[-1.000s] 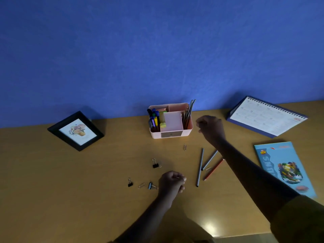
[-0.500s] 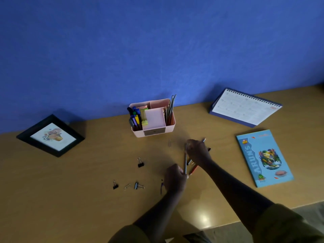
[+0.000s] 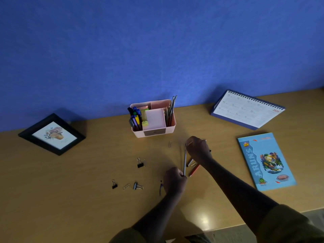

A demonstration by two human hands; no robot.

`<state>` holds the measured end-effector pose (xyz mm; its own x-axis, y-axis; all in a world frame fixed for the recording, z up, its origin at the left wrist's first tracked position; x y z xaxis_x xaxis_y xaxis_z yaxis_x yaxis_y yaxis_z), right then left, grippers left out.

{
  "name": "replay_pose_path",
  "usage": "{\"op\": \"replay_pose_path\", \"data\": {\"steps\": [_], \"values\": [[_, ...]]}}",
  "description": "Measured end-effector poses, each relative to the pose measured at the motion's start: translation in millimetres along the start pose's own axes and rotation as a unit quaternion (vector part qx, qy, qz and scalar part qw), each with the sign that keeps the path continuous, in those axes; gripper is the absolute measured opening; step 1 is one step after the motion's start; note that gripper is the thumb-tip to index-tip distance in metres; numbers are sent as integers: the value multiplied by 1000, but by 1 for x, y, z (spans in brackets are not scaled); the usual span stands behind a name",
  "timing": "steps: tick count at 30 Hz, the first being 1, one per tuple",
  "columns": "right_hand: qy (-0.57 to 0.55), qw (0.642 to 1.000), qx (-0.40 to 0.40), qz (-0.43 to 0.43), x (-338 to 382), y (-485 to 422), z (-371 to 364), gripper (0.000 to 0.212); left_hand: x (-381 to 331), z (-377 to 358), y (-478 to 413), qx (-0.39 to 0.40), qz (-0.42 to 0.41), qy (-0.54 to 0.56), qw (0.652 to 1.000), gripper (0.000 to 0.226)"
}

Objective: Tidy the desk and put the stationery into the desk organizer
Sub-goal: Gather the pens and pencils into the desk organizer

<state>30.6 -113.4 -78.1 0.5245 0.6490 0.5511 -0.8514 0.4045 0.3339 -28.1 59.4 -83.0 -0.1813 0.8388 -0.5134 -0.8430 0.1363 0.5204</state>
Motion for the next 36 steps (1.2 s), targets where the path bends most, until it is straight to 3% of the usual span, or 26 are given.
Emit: {"op": "replay_pose_path", "data": {"steps": [7,11,14,22,29,36], "values": [[-150,988,-17,-40,27,17,31,9,-5,11,-1,-26,-28,34,999,20],[-164,985,-53,24,54,17,63,5,-11,25,-7,-71,-54,85,992,20],[-181,976,-103,68,81,13,94,3,-10,32,-10,-90,-67,98,989,32],[-231,932,-231,161,147,-21,141,10,5,29,-7,-10,-126,-73,989,58],[-179,947,-205,170,162,-48,105,7,19,24,-5,33,-178,-203,962,70],[-109,966,-191,139,153,-63,70,11,24,27,-7,47,-220,-242,944,76]]}}
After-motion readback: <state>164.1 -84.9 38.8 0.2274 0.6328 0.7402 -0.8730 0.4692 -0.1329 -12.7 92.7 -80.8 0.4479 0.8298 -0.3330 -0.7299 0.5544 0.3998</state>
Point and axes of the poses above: each hand's wrist, its own y-axis away from the middle knuckle, its own z-axis out of the back of the hand, x = y × z, the point moved 4 cm from there along -y, towards the middle knuckle, and after that the axes turned 1 degree about z, right-handed, at the moved point
